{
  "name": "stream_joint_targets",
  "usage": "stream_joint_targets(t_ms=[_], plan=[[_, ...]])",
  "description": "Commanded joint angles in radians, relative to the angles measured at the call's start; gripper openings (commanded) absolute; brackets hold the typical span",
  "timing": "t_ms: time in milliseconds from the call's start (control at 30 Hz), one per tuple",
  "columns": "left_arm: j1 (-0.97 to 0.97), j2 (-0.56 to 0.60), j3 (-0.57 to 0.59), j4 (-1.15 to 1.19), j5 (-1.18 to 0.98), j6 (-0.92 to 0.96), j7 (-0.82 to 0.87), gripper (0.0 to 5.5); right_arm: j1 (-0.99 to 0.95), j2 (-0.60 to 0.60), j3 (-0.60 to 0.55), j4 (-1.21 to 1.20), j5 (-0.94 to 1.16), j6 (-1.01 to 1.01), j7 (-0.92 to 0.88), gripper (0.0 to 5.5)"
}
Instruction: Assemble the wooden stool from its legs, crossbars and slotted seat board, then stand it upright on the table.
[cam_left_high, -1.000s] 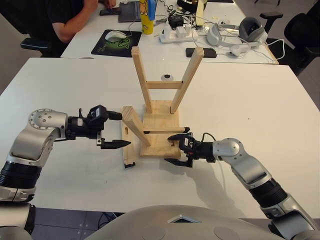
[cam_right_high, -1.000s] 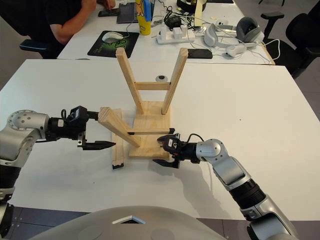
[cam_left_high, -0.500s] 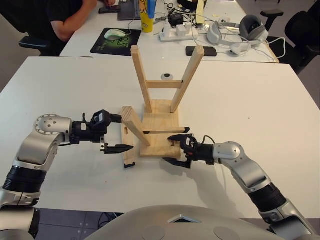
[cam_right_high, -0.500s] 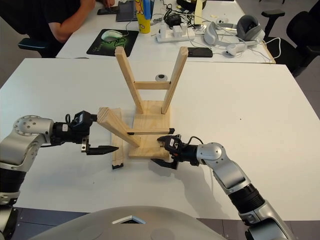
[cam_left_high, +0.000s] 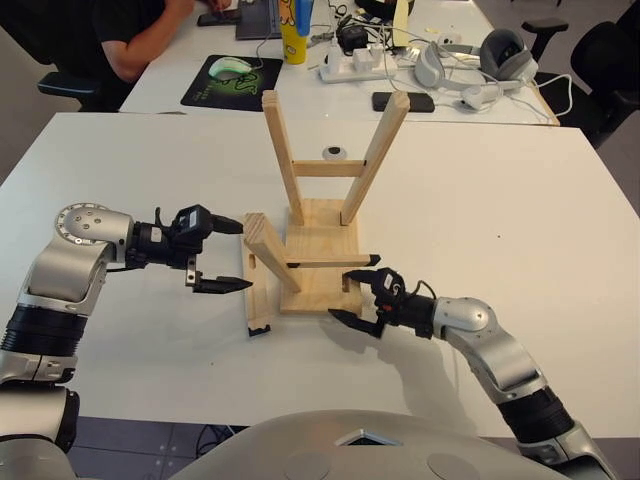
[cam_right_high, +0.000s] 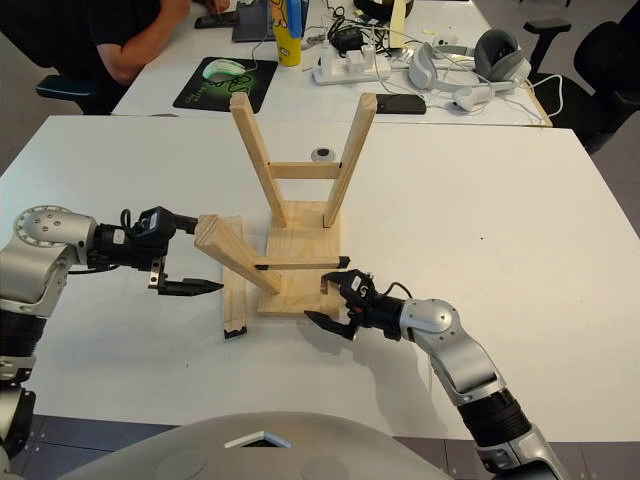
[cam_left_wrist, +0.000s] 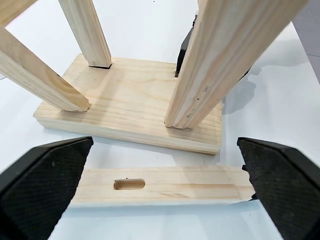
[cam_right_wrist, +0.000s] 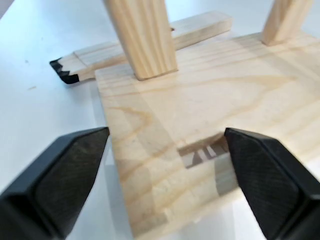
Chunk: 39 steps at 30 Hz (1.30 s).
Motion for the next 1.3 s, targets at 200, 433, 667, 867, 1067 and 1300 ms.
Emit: stream_joint_targets(t_ms=[200,433,667,867,1067,1300], plan=[[-0.115,0.006,0.082,0.107,-0.045,0.047,-0.014,5.40,0.023,0.102,-0.028,0.163,0.011,-0.100,-0.033,4.10],[-0.141,0.006,0.124,0.118,-0.052,0.062,0.003,5.40,-0.018,0.129,0.001,0.286,-0.059,-0.200,-0.038,3.06],[-0.303,-0.096,0.302,0.047,-0.309,0.302,0.172,5.10,-0.015,0.146,0.040,0.368,-0.104,-0.241,-0.046,1.86],[-0.408,-0.117,0.399,-0.055,-0.585,0.584,0.270,4.17,-0.002,0.138,0.090,0.410,-0.165,-0.229,-0.081,1.03],[-0.382,-0.092,0.407,-0.168,-0.688,0.703,0.323,3.14,-0.035,0.159,0.103,0.465,-0.200,-0.153,-0.174,0.01],[-0.364,-0.129,0.423,-0.242,-0.725,0.704,0.398,2.13,-0.085,0.183,0.126,0.517,-0.230,-0.073,-0.236,0.00]])
